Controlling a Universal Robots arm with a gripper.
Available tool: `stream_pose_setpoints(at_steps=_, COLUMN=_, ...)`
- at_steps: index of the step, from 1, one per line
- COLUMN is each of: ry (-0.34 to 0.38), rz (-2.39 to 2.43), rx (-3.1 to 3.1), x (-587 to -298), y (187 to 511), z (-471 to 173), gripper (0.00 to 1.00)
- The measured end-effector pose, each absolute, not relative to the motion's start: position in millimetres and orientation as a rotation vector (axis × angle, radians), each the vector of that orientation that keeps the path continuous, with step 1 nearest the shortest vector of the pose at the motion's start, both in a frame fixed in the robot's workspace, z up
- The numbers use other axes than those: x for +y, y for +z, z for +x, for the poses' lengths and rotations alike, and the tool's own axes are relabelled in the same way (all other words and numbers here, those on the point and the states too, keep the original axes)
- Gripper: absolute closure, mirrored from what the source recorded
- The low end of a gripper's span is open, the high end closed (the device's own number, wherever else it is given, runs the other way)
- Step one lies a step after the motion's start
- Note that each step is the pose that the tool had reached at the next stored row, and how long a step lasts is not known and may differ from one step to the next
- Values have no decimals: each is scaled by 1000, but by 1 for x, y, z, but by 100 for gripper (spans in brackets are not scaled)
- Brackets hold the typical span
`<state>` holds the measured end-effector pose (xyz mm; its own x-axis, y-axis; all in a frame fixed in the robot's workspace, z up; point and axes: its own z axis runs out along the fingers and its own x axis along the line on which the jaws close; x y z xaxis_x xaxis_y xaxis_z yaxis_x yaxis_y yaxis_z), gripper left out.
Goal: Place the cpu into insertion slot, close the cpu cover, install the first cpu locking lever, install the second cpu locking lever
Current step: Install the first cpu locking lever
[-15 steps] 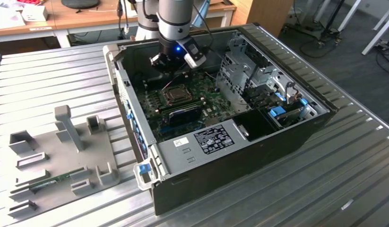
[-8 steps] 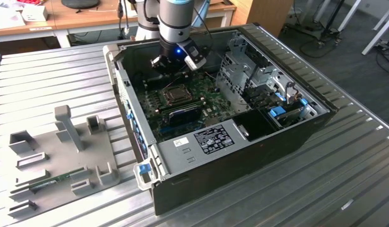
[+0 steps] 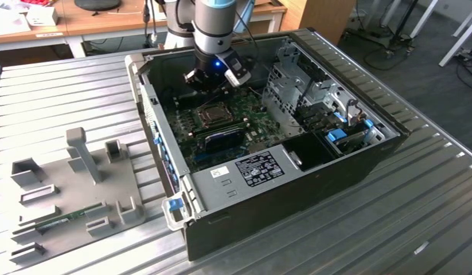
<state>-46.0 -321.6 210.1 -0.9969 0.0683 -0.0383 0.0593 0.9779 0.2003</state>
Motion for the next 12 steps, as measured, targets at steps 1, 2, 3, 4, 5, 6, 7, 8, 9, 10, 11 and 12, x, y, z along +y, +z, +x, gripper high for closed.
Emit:
stream_pose_setpoints(at_steps=1, ry=310, rz=99, rx=3079, x=-322, y=209, z=-46, gripper=90)
stream_pose_setpoints(at_steps=2, ry=310, rz=99, rx=3079, x=-322, y=209, z=-45, gripper=90)
stream_pose_setpoints(at_steps=3, ry=310, rz=99, rx=3079, x=-322, y=208, z=-44, gripper=90)
stream_pose_setpoints(at_steps=4, ry=310, rz=99, rx=3079, x=-322, y=207, z=-44, gripper=90)
stream_pose_setpoints(at_steps=5, ry=310, rz=99, rx=3079, x=-322, y=206, z=-43, gripper=90)
stream_pose_setpoints(at_steps=6, ry=310, rz=99, rx=3079, x=-322, y=206, z=-43, gripper=90)
stream_pose_setpoints(at_steps=7, ry=310, rz=99, rx=3079, x=-322, y=205, z=-43, gripper=90)
stream_pose_setpoints(at_steps=8, ry=310, rz=99, rx=3079, x=-322, y=205, z=-42, gripper=90)
stream_pose_setpoints(at_steps=9, ry=310, rz=99, rx=3079, x=-322, y=204, z=-42, gripper=90)
stream_pose_setpoints(at_steps=10, ry=310, rz=99, rx=3079, x=-322, y=204, z=-41, gripper=90)
stream_pose_setpoints(at_steps=11, ry=310, rz=99, rx=3079, x=-322, y=203, z=-41, gripper=90)
stream_pose_setpoints(at_steps=12, ry=310, rz=99, rx=3079, x=-322, y=203, z=-41, gripper=90)
